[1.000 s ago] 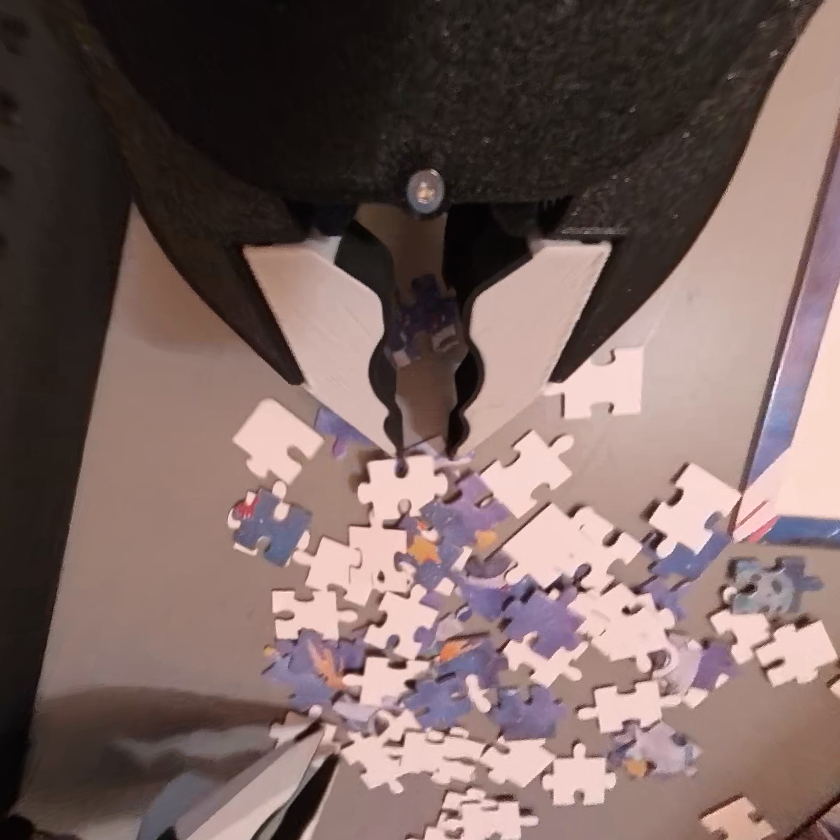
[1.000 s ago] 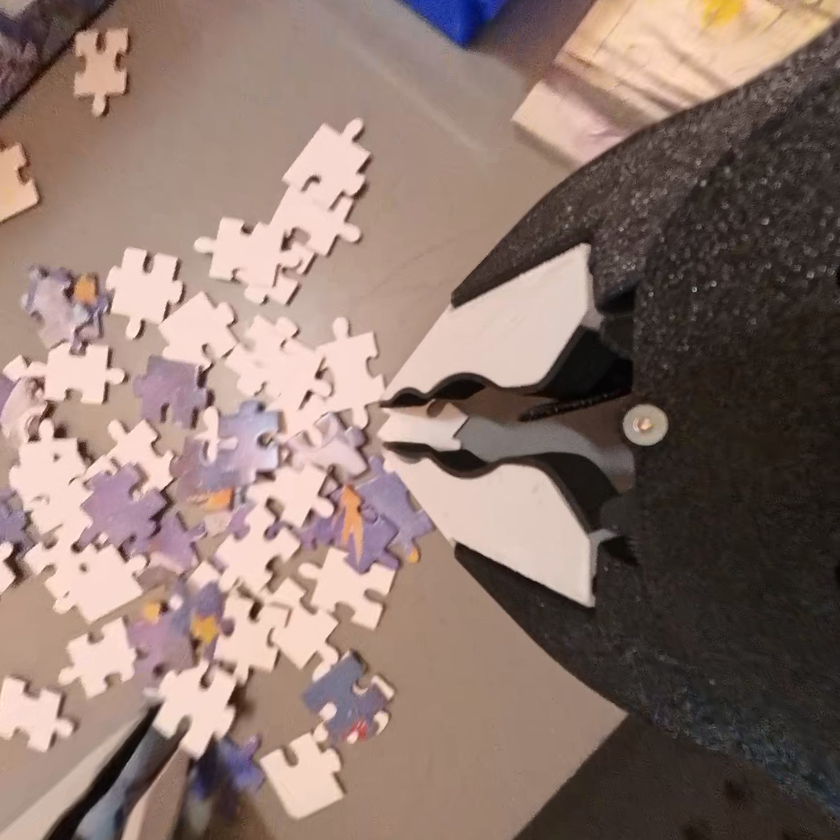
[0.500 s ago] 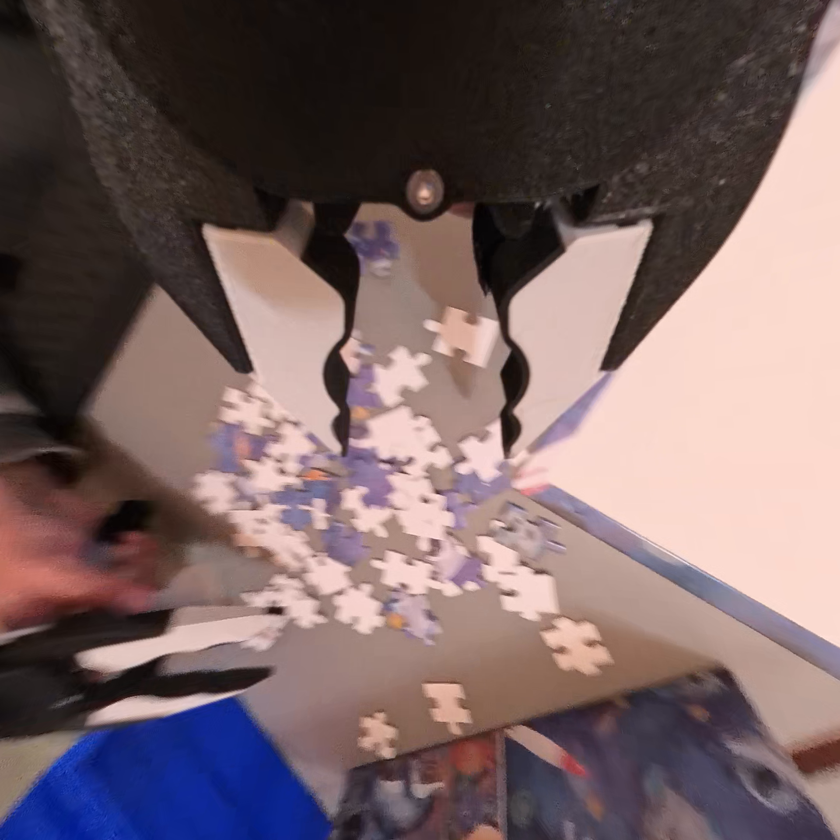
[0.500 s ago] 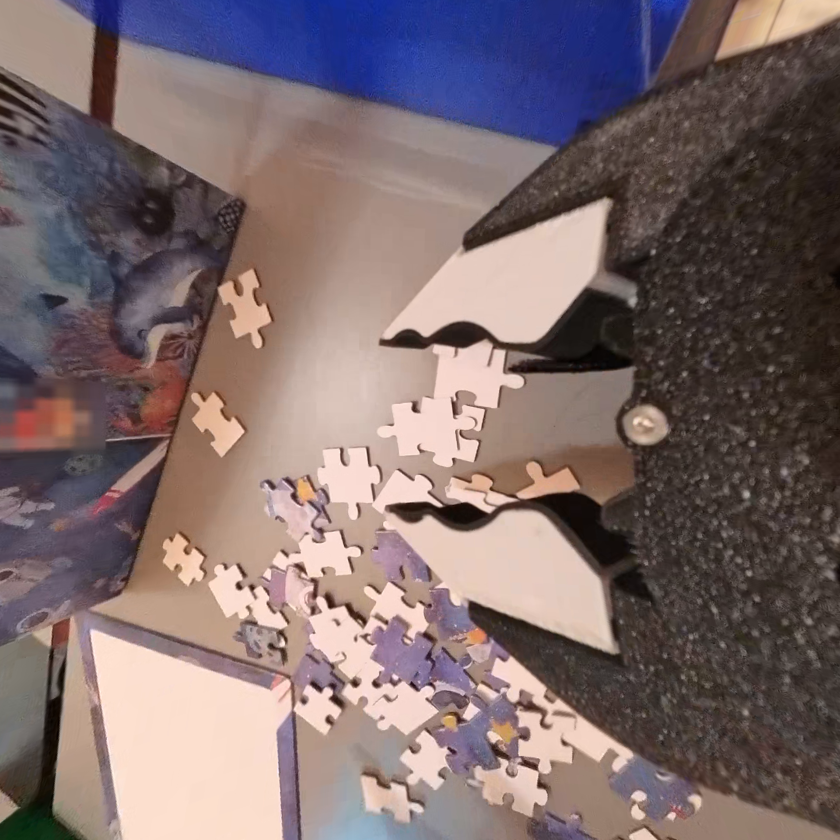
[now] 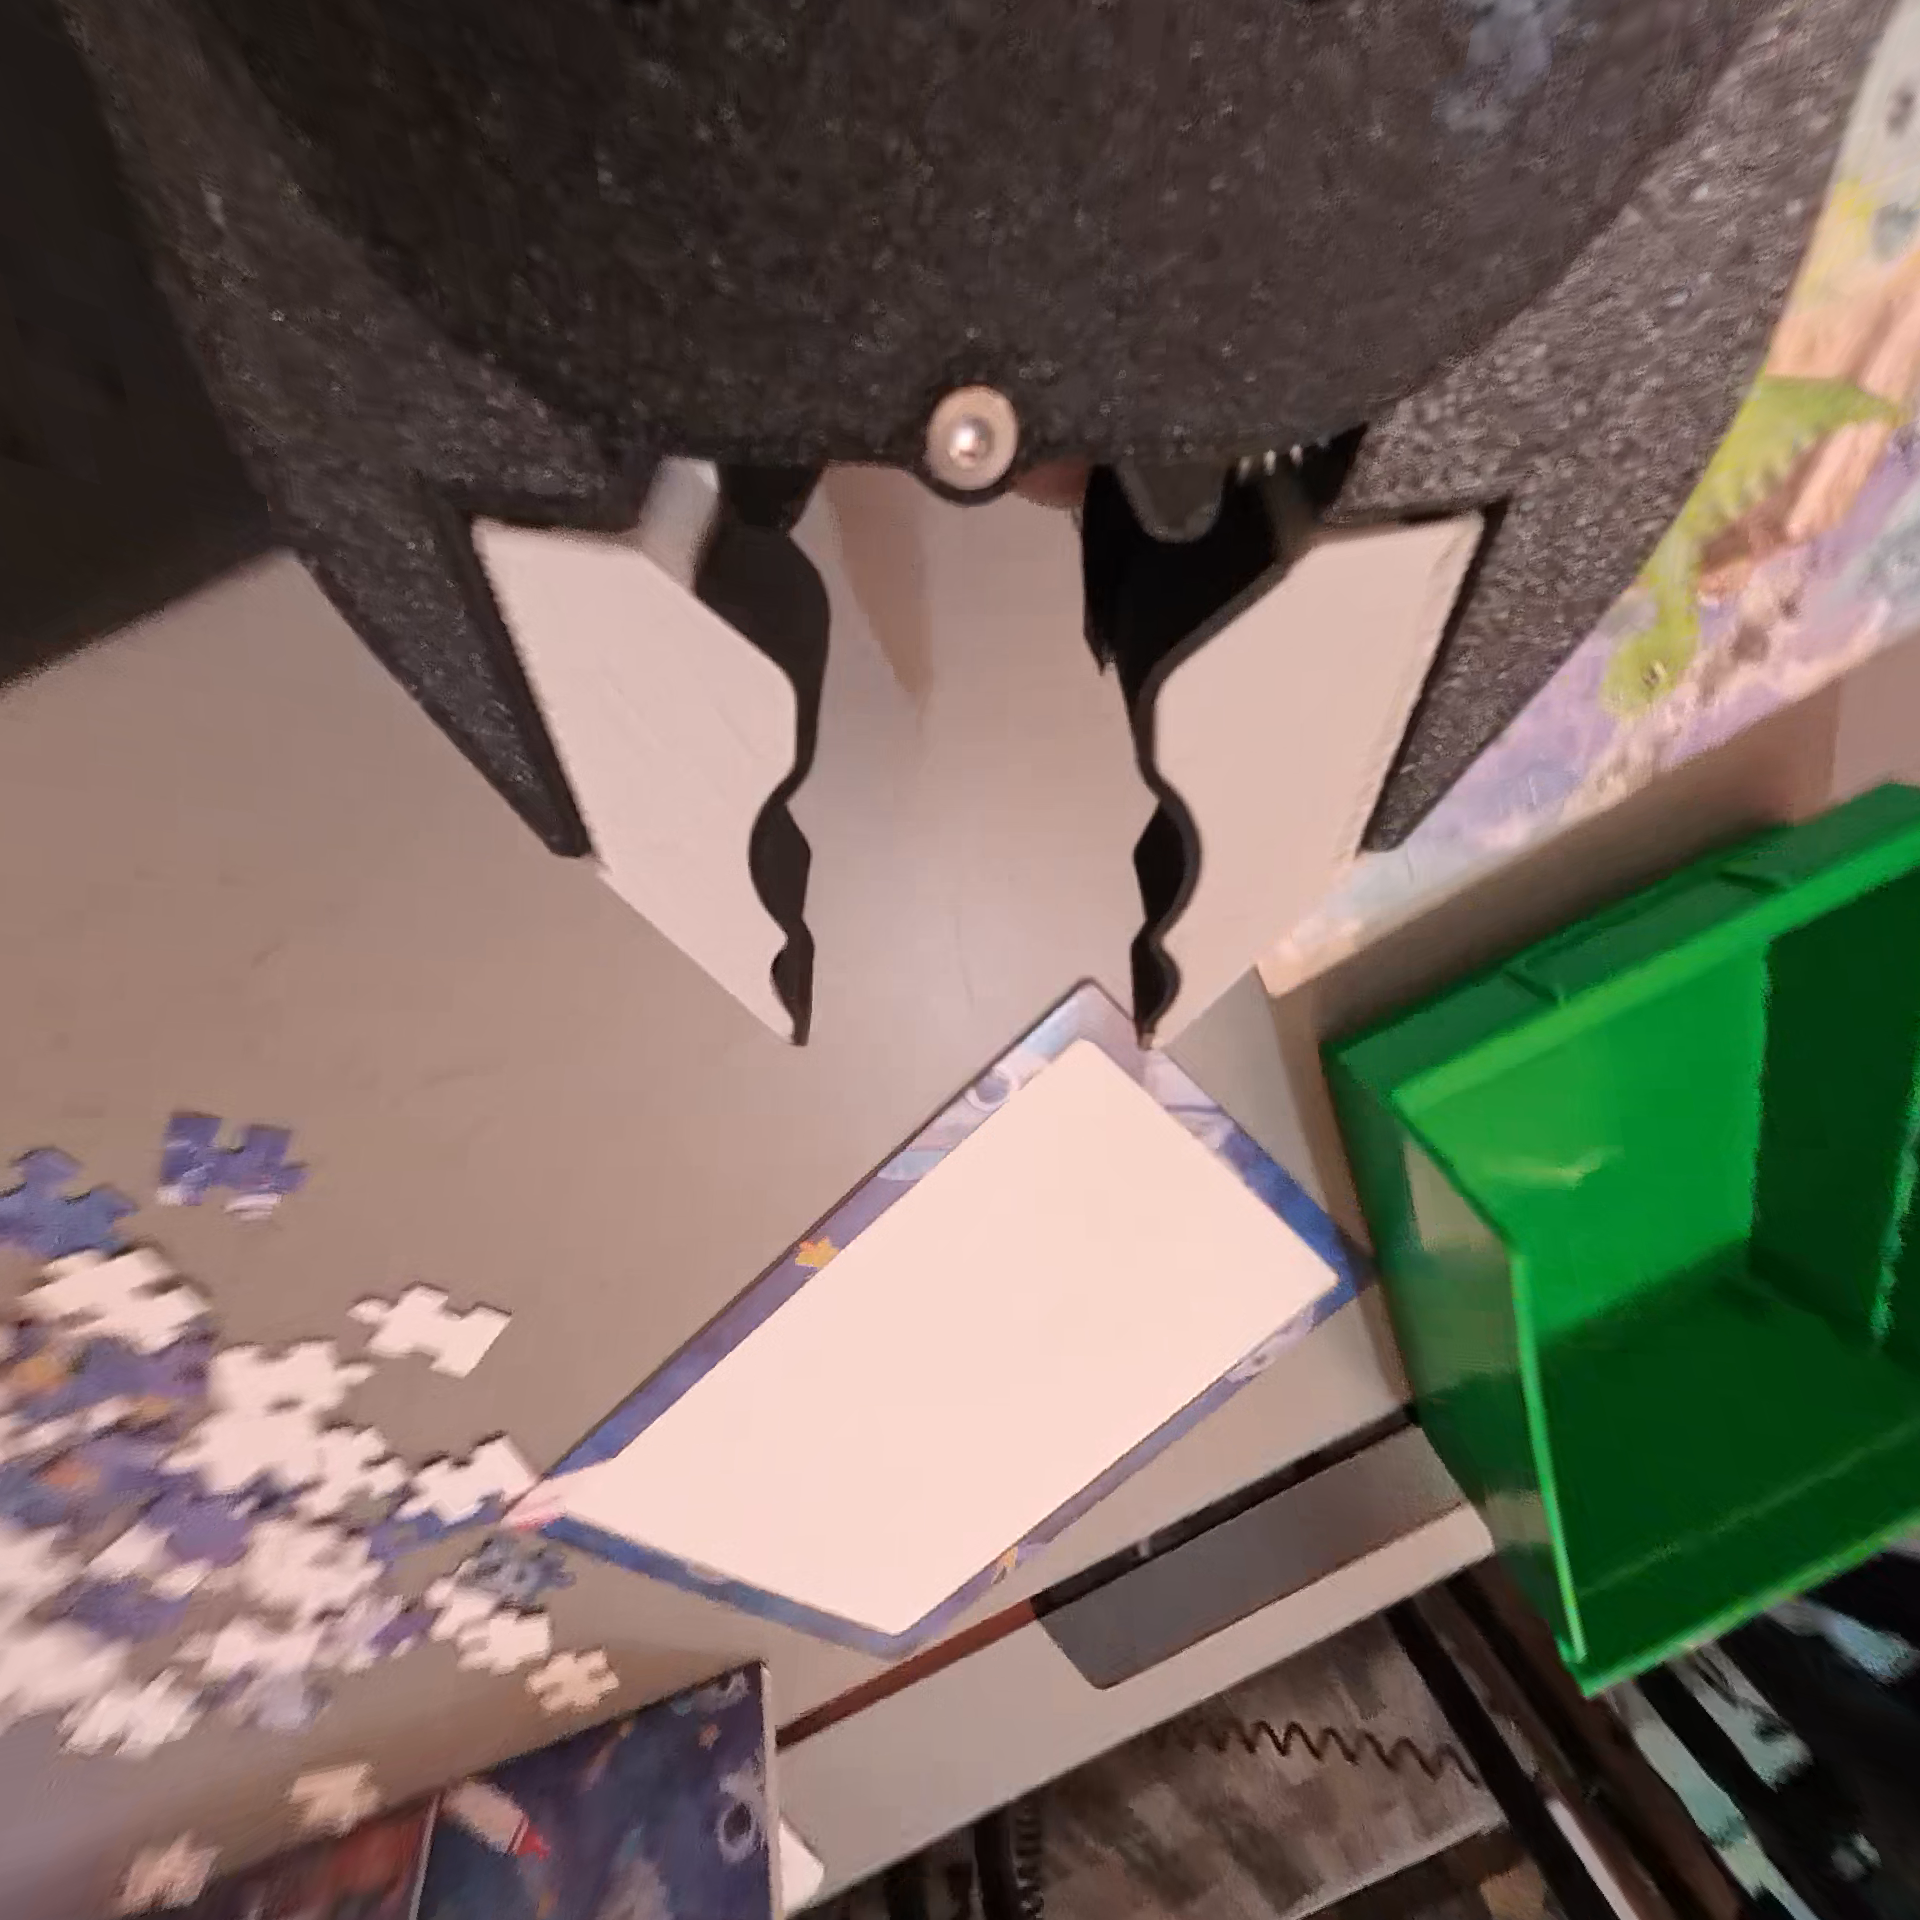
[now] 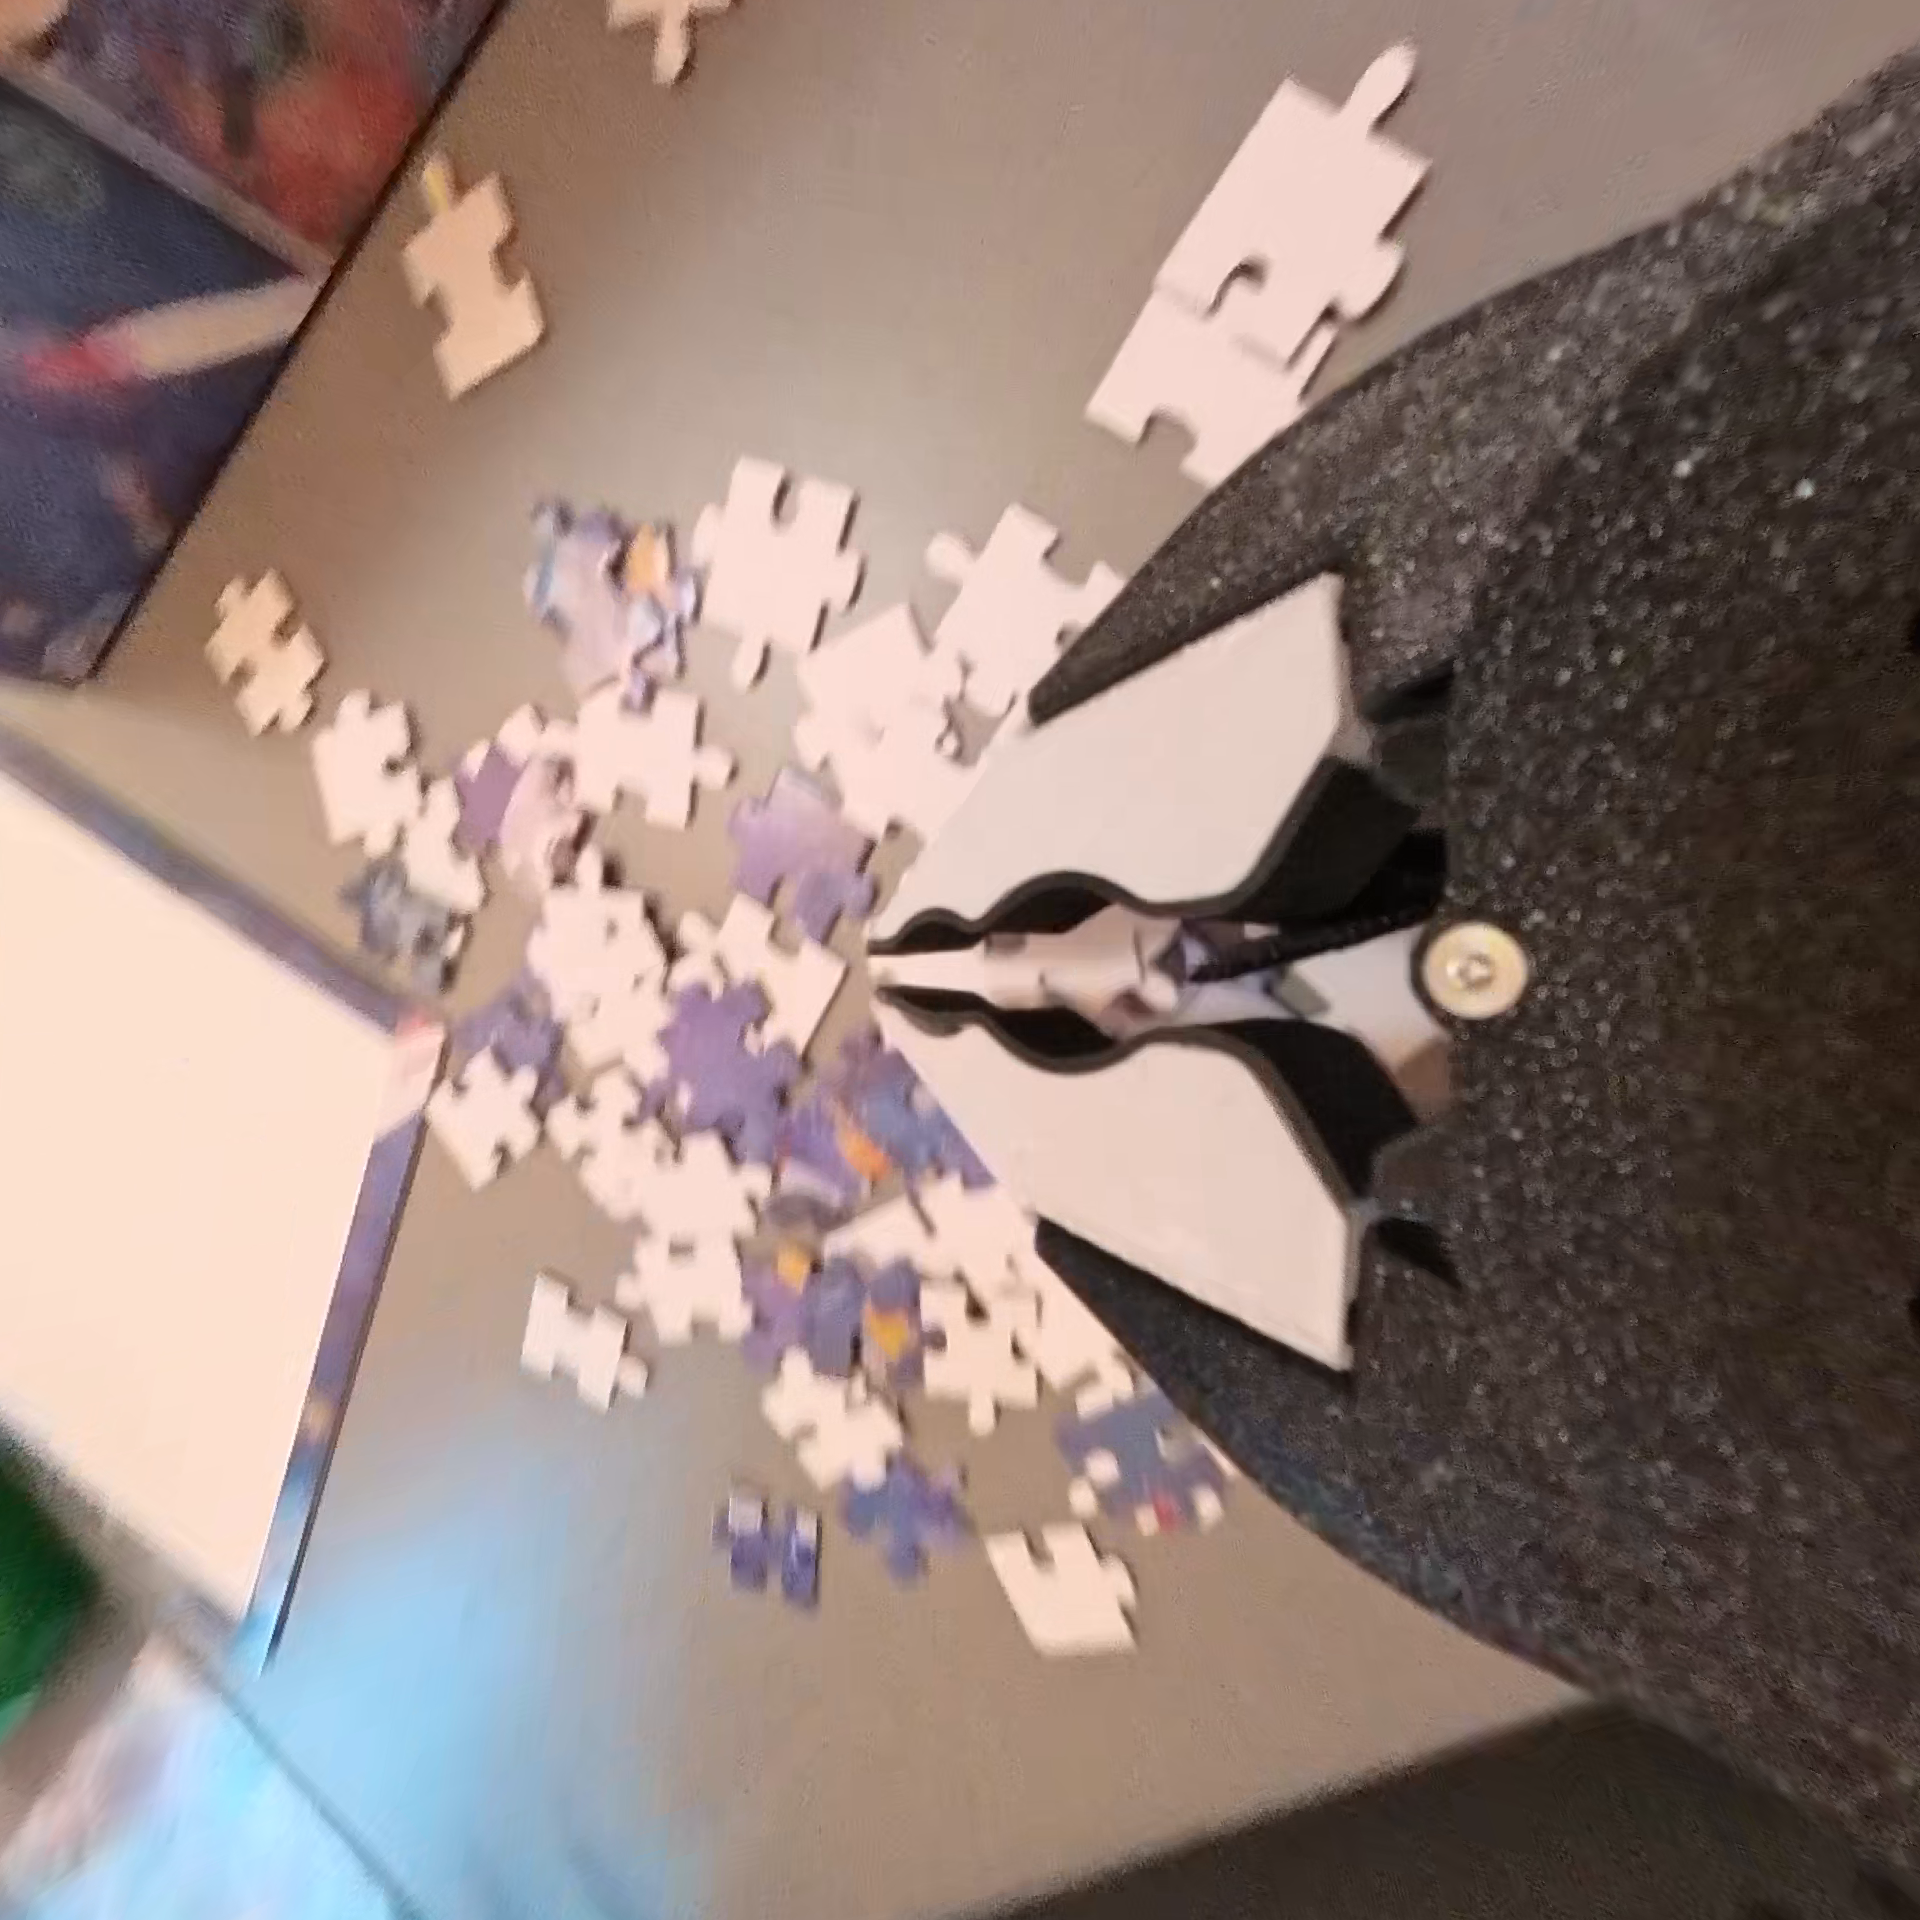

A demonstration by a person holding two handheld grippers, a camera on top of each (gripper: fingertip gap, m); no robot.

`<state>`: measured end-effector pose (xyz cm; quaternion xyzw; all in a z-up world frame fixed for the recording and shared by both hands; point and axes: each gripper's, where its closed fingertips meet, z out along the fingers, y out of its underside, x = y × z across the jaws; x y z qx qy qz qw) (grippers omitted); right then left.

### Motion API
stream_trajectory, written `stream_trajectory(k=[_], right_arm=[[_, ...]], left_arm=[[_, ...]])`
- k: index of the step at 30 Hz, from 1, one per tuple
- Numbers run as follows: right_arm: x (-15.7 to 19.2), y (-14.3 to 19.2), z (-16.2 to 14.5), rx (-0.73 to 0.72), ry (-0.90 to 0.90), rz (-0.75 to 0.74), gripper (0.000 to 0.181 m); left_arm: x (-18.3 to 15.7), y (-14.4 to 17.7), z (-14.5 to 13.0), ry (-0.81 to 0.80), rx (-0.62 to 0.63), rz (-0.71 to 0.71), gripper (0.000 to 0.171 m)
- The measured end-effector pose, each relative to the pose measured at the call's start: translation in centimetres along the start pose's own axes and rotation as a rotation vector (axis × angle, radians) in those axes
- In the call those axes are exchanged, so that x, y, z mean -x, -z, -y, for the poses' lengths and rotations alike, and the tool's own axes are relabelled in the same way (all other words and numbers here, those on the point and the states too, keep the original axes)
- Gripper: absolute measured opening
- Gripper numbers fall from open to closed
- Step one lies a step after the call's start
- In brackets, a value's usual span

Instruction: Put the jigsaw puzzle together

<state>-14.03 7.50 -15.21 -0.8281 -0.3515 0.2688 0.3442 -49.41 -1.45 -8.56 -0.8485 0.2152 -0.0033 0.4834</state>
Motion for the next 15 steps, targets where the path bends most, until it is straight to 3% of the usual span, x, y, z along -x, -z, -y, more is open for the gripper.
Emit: stream_trajectory(k=[2,4,7,8,10,11,13,15], right_arm=[[1.7,1.5,1.0,-0.037,0.001,0.058,0.012],[1.0,3.0,0.9,0.020,0.015,-0.013,0.031],[-2.1,5.6,1.7,0.136,0.101,-0.231,0.036],[-3.1,6.3,2.7,0.155,0.113,-0.289,0.036],[-4.6,6.6,4.6,0.178,0.063,-0.334,0.043],[-5.1,6.2,5.1,0.201,0.013,-0.310,0.046],[-7.9,4.4,5.4,0.246,-0.088,-0.320,0.055],[-13.0,2.1,5.4,0.256,-0.171,-0.458,0.053]], left_arm=[[0.8,3.4,0.3,0.083,0.002,-0.067,0.062],[1.8,6.4,1.4,0.042,0.019,-0.090,0.061],[2.8,7.2,6.8,-0.042,-0.043,-0.047,0.045],[2.7,6.0,8.6,-0.011,-0.047,-0.036,0.033],[0.2,1.4,11.6,0.078,-0.010,-0.112,0.028],[-1.5,-1.5,13.1,0.124,-0.006,-0.169,0.027],[-4.5,-8.4,15.3,0.183,0.032,-0.210,0.007],[-8.2,-15.5,16.5,0.234,0.095,-0.265,0.000]])
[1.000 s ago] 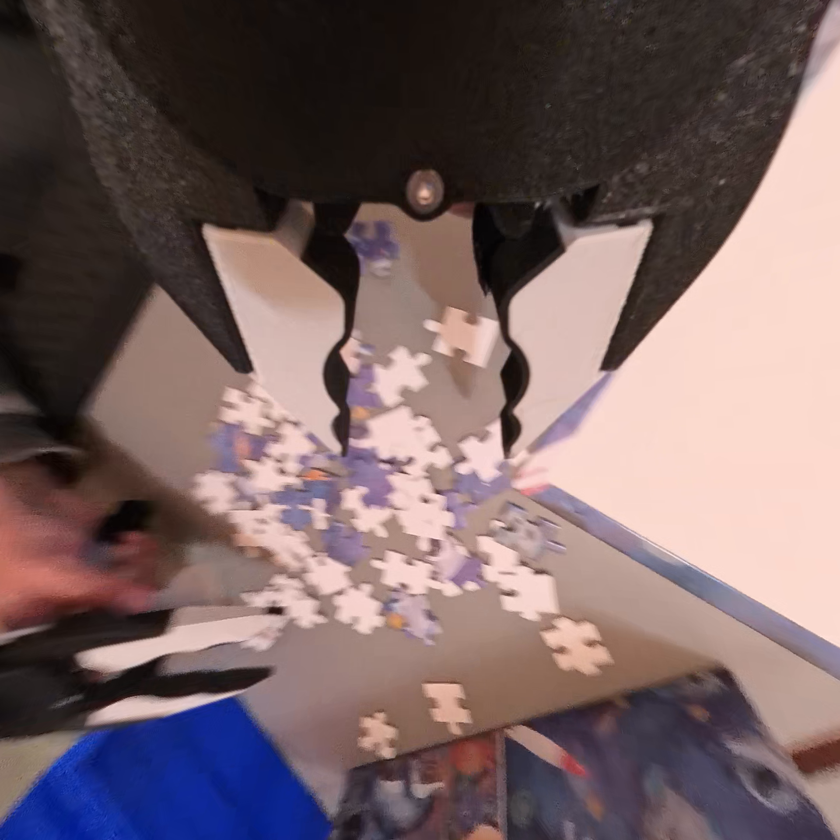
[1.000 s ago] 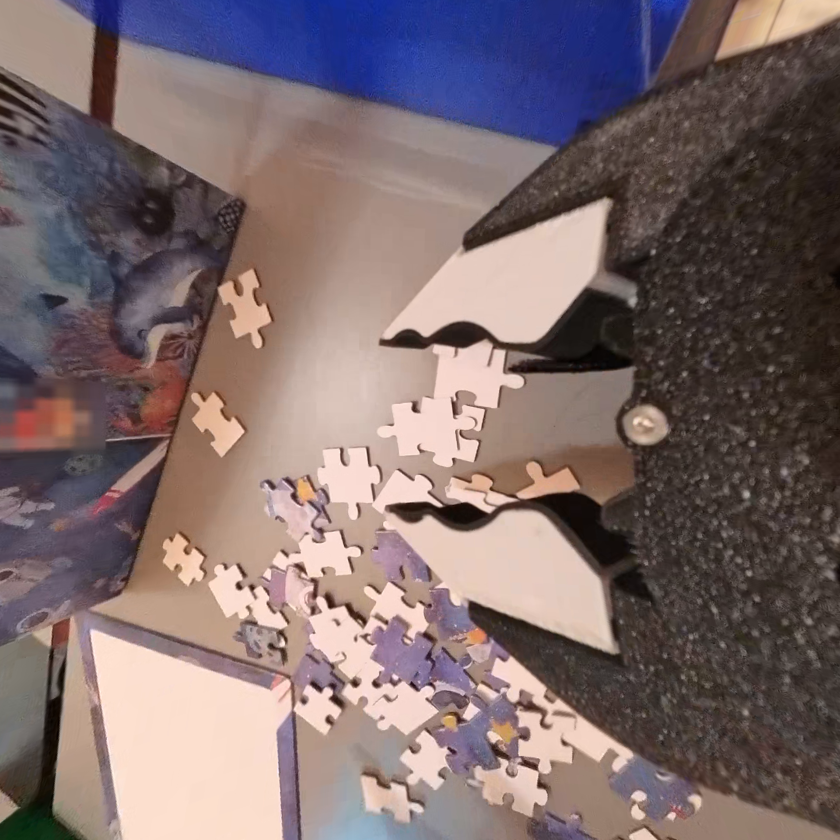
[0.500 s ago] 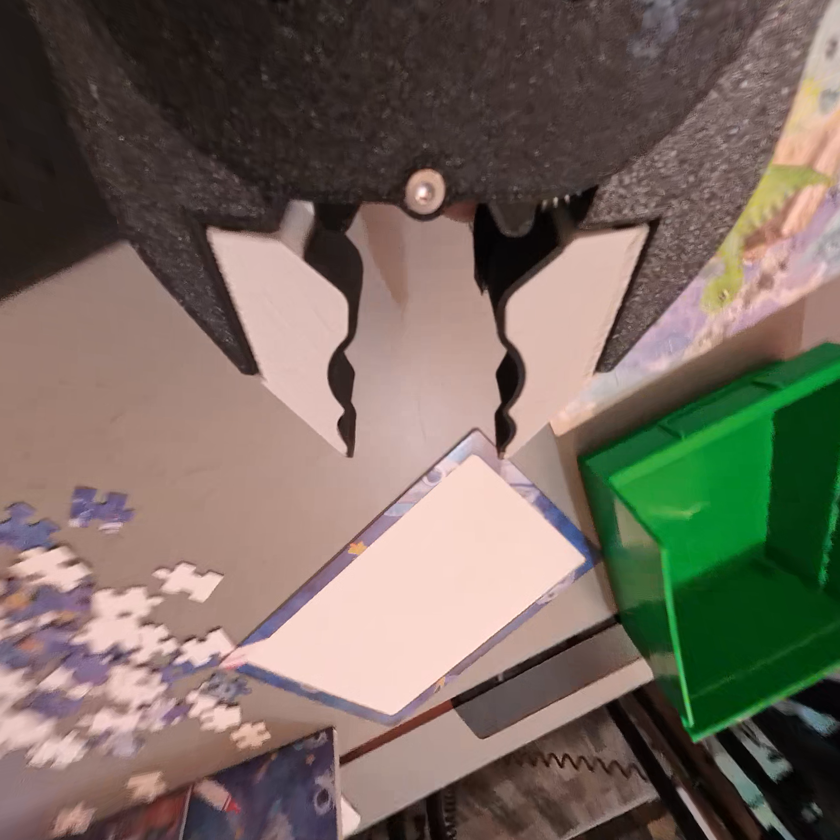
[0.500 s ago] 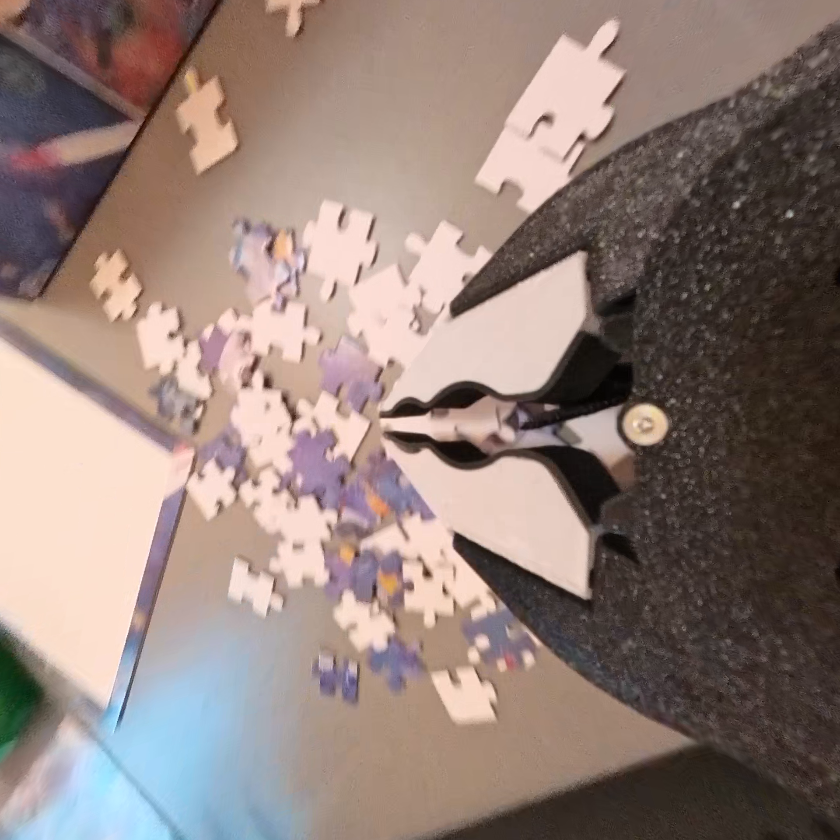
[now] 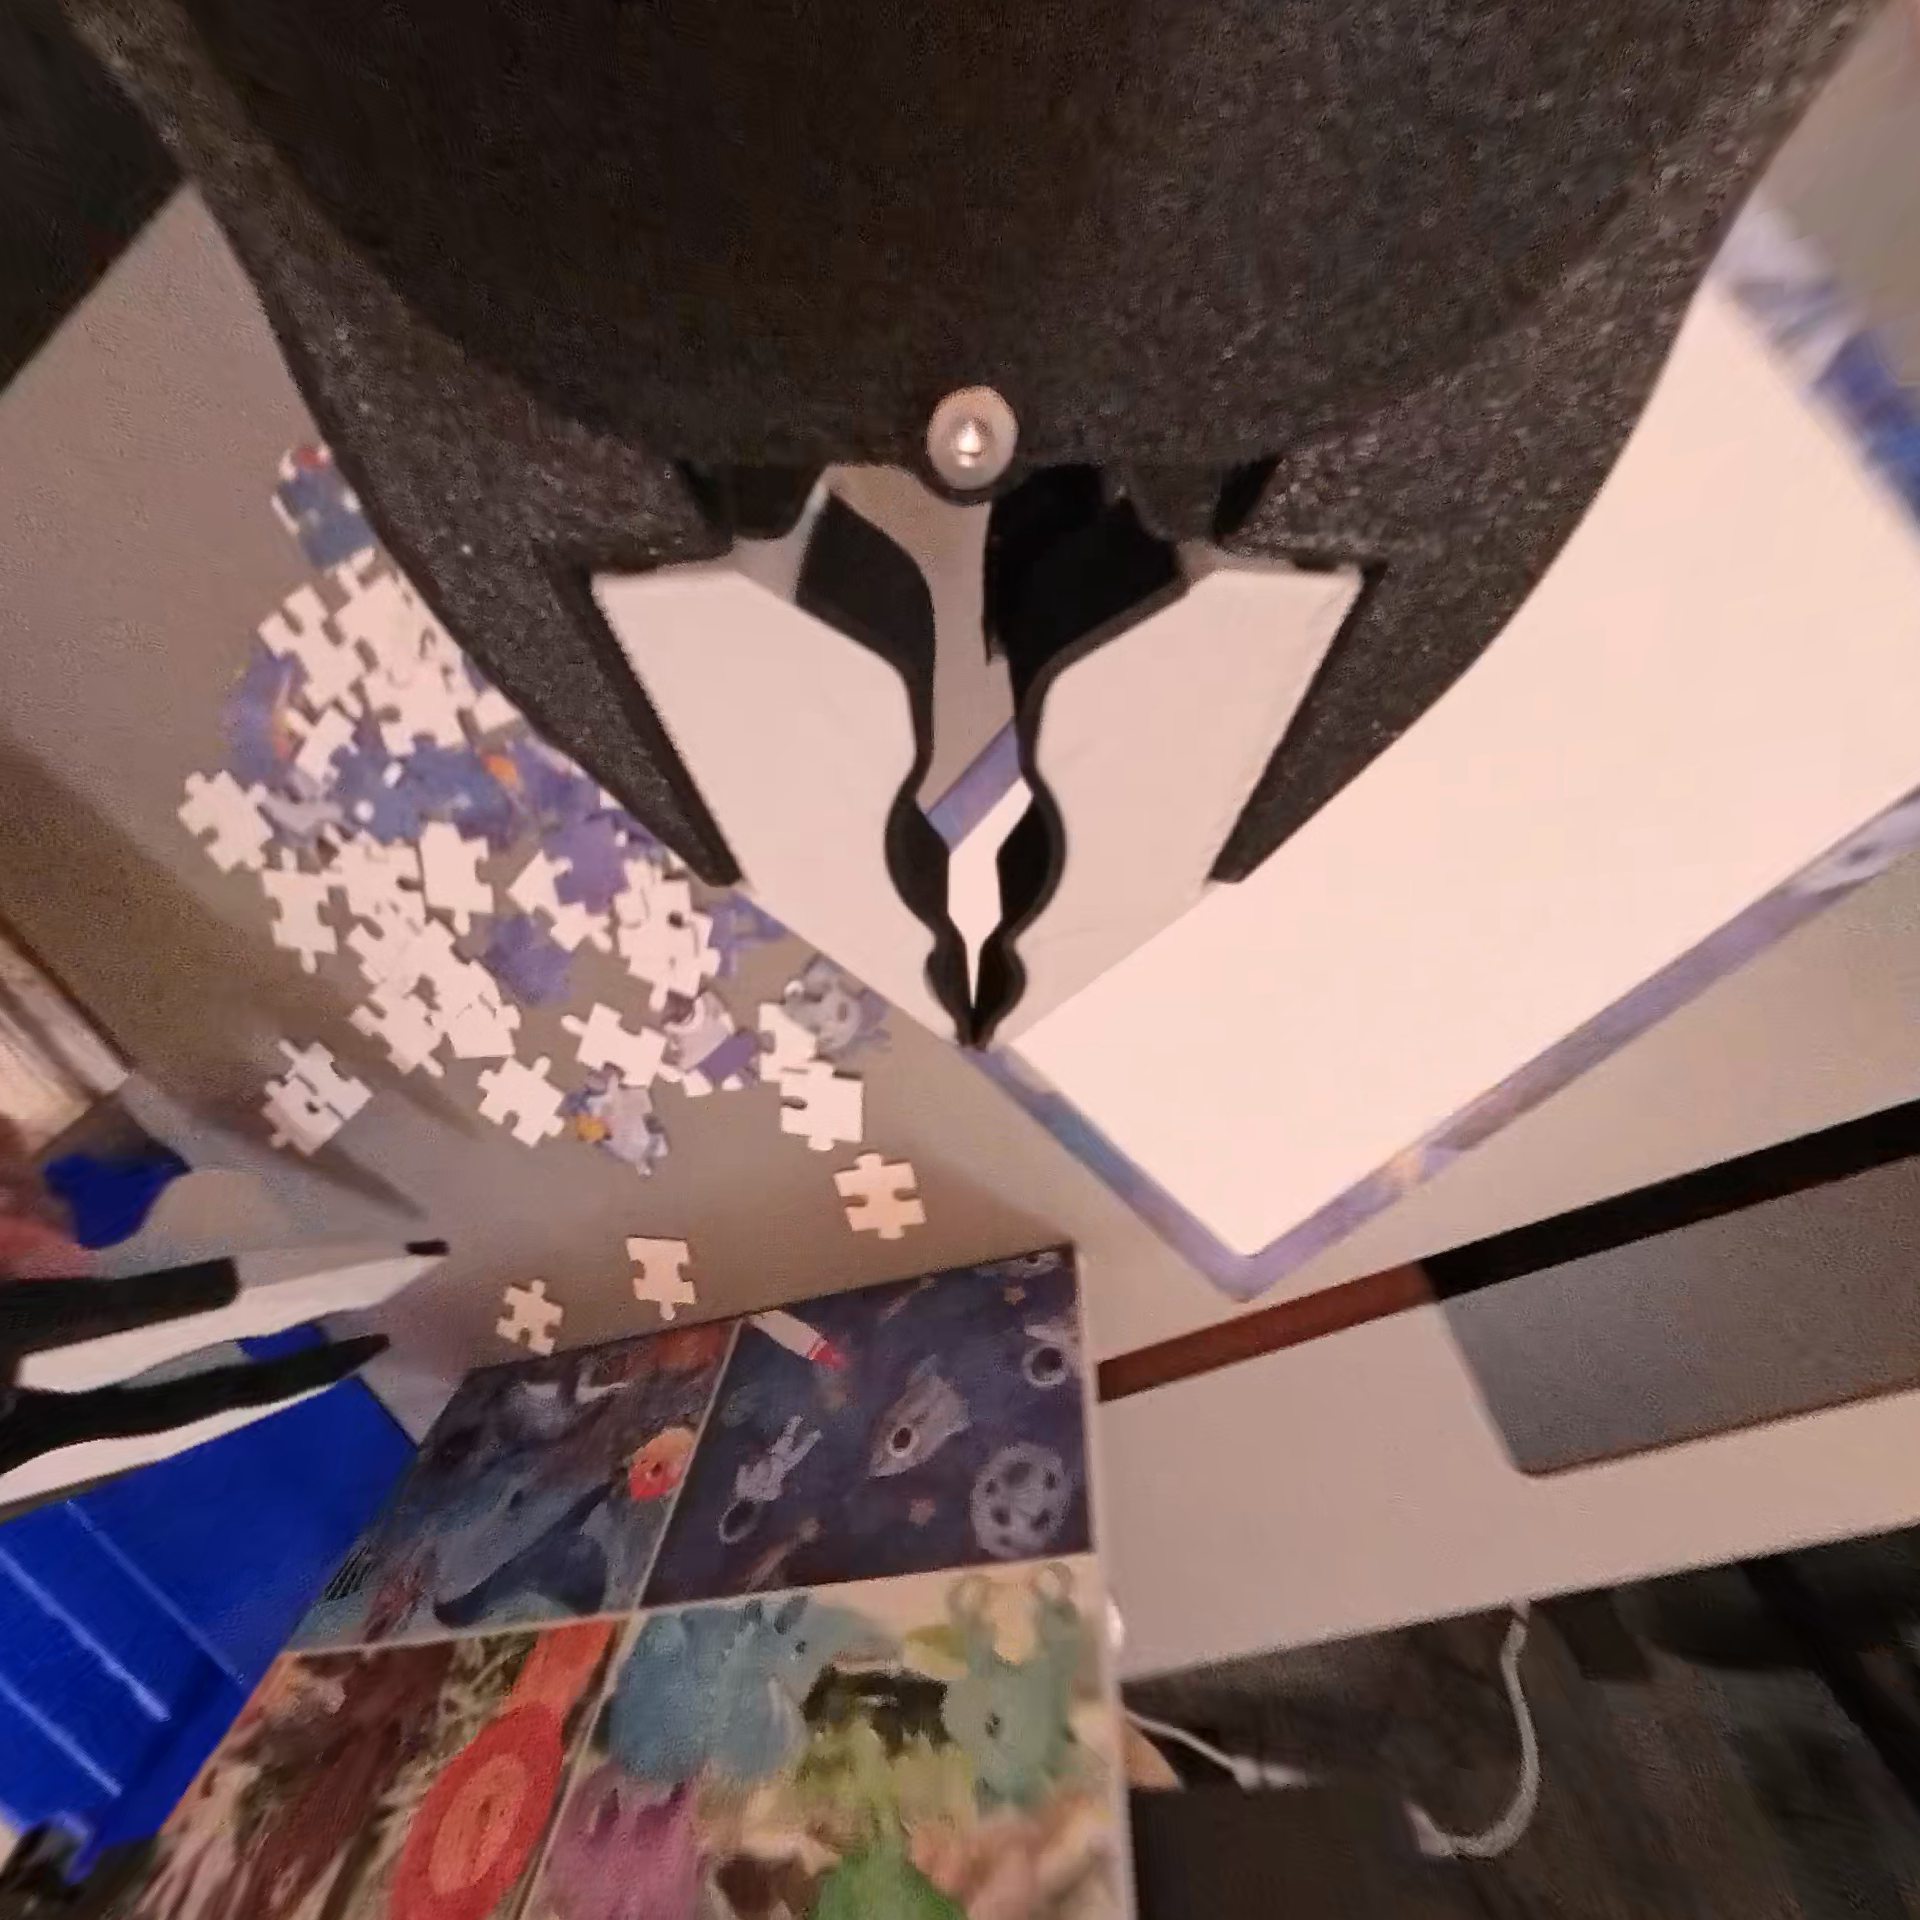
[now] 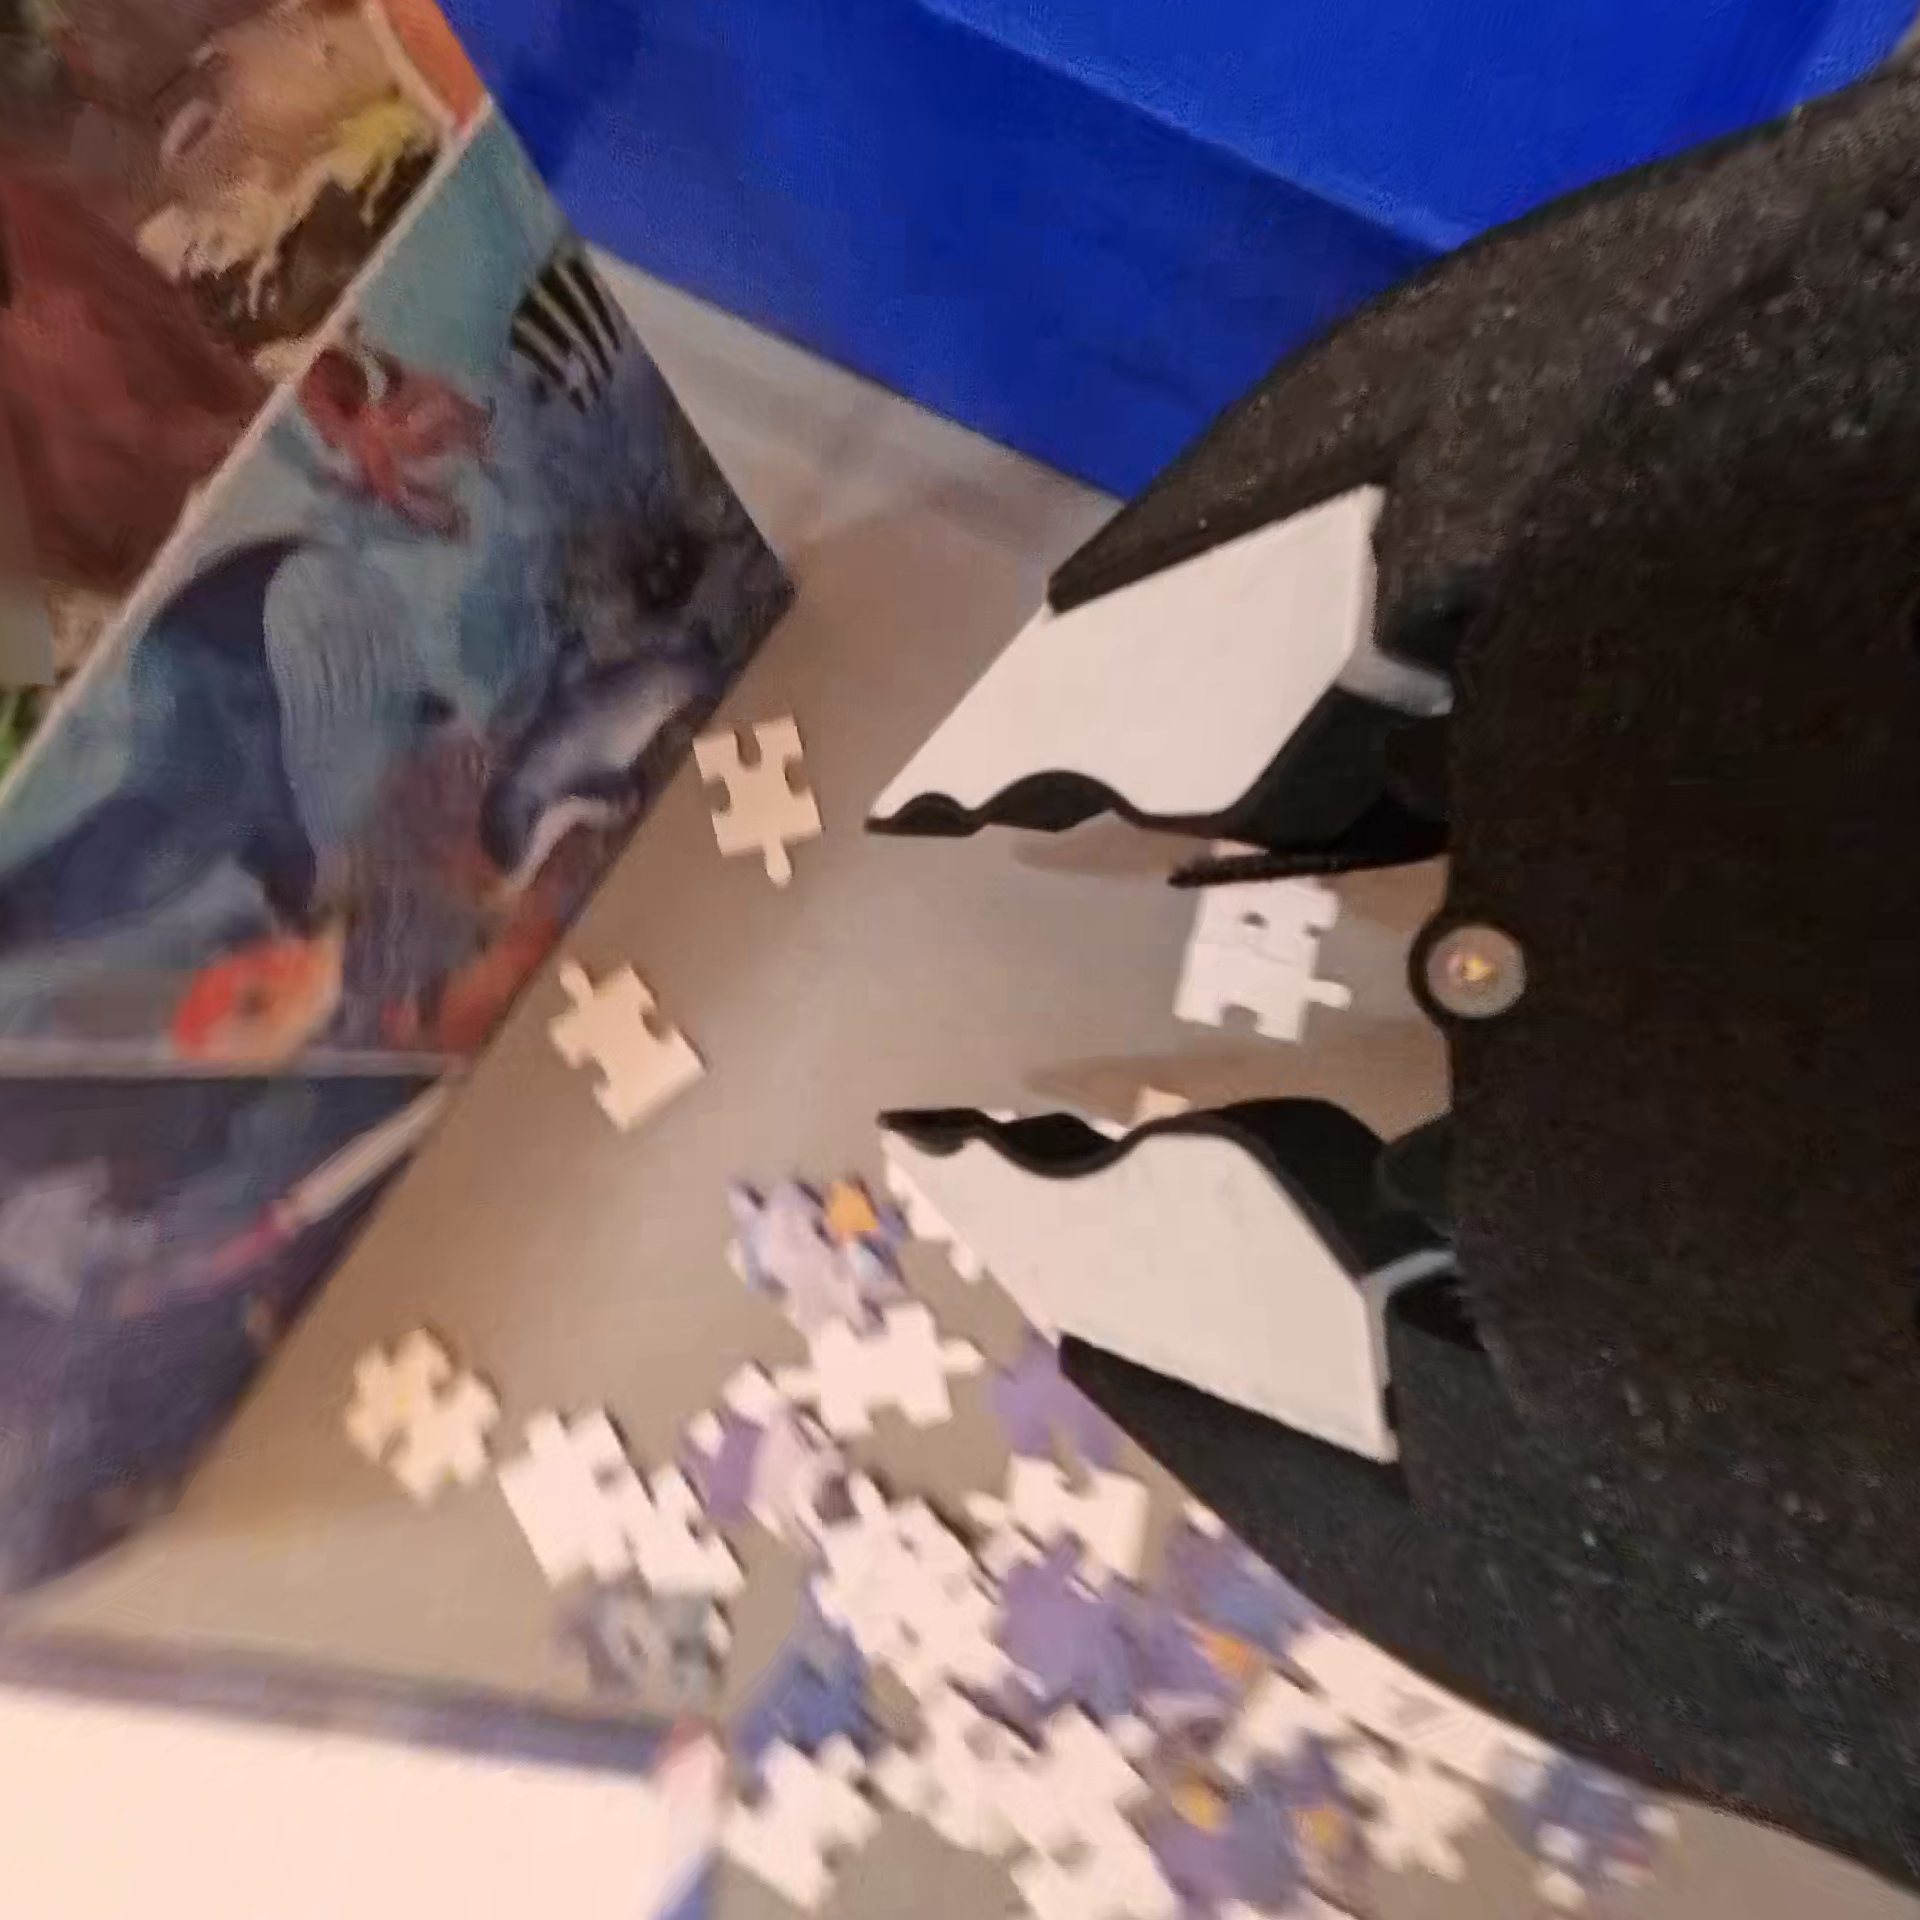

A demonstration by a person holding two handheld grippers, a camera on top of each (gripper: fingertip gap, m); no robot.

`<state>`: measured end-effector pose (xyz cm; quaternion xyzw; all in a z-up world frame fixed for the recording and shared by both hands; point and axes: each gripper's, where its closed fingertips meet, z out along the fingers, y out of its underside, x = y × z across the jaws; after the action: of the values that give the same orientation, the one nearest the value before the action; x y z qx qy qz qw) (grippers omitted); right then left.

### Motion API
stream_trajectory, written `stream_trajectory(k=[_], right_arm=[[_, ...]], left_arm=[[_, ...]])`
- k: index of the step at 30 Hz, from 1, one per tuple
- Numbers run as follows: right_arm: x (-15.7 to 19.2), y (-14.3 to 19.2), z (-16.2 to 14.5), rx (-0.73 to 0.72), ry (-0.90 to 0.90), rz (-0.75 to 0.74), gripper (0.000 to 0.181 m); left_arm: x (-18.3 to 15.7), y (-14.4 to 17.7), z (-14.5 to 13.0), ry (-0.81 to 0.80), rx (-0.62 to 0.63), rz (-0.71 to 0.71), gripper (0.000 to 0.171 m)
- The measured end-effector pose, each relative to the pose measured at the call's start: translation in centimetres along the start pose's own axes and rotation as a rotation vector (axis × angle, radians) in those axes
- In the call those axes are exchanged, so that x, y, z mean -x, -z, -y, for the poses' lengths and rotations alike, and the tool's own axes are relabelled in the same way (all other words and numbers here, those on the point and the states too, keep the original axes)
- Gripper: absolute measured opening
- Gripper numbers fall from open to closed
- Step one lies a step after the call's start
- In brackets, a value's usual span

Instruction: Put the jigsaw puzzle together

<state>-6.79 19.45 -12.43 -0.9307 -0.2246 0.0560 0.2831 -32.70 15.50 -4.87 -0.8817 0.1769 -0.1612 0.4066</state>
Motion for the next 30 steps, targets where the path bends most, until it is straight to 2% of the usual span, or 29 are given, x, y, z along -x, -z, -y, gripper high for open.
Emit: stream_trajectory(k=[1,3,5,9,11,13,17,18,21,23,24,25,28,30], right_arm=[[-1.0,-1.9,0.2,0.020,-0.060,-0.030,0.042],[-1.7,-4.6,1.1,-0.014,-0.194,-0.013,0.038],[-2.4,-5.8,2.2,-0.108,-0.300,-0.017,0.036],[-3.4,-7.0,2.7,-0.215,-0.330,-0.056,0.037],[-3.1,-7.8,2.4,-0.182,-0.331,-0.047,0.040],[-2.3,-8.0,2.8,-0.178,-0.300,-0.023,0.055],[0.4,-8.2,2.0,-0.108,-0.068,-0.021,0.082],[1.5,-7.7,1.7,-0.113,-0.033,0.004,0.055],[3.8,-6.0,-0.7,-0.057,0.009,0.048,0.052],[6.2,-4.1,-3.2,0.023,0.048,0.140,0.035],[6.9,-3.0,-4.2,0.056,0.046,0.184,0.031],[7.1,-2.1,-4.1,0.042,0.038,0.201,0.030],[5.4,-0.8,0.0,-0.128,0.050,0.178,0.012],[3.2,-2.3,2.7,-0.191,0.015,0.116,0.005]], left_arm=[[-1.2,-3.7,0.0,0.011,0.057,-0.036,0.000],[-2.6,-9.9,-0.6,0.002,0.171,-0.046,0.000],[-2.5,-14.4,-0.4,0.037,0.204,0.004,0.000],[-2.5,-18.9,-0.5,0.141,0.211,0.025,0.000],[-2.1,-19.8,-1.3,0.118,0.225,0.063,0.001],[-2.7,-19.8,-1.4,0.116,0.193,0.040,0.000],[-5.8,-18.7,-2.7,0.084,0.208,-0.068,0.000],[-6.5,-18.3,-3.1,0.058,0.209,-0.091,0.000],[-9.3,-16.2,-5.2,-0.023,0.278,-0.193,0.000],[-10.9,-13.9,-7.3,-0.107,0.365,-0.278,0.000],[-11.2,-12.9,-7.7,-0.133,0.373,-0.299,0.000],[-11.1,-11.9,-7.1,-0.137,0.330,-0.302,0.000],[-9.1,-9.1,-4.7,-0.142,0.211,-0.289,0.004],[-6.3,-7.9,-4.7,-0.174,0.217,-0.215,0.004]])
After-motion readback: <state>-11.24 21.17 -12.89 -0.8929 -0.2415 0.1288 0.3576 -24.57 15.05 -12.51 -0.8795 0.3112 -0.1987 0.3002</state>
